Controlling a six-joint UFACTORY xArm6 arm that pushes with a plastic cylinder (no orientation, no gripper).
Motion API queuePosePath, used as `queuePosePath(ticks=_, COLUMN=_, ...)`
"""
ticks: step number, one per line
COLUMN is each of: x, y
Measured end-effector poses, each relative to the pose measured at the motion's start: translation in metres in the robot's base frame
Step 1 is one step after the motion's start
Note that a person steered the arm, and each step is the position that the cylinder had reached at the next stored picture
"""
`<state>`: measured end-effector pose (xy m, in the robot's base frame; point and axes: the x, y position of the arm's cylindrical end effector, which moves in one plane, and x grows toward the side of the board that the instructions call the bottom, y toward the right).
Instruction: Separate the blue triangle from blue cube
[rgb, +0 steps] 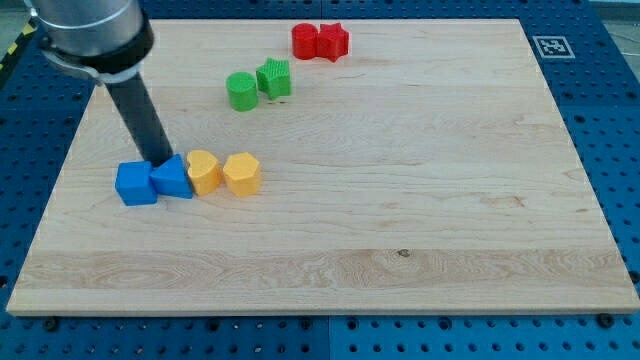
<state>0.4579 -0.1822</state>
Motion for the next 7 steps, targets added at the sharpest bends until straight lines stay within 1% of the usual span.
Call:
queuePosePath(ticks=1, x=0.011, y=0.011)
queuePosePath(ticks=2, x=0.012, y=0.012)
queuePosePath(ticks=3, x=0.028, y=0.032)
queuePosePath(ticks=4, x=0.034, y=0.04)
queuePosePath(ticks=6, x=0.041, y=0.04)
queuePosePath(ticks=7, x=0.038, y=0.039)
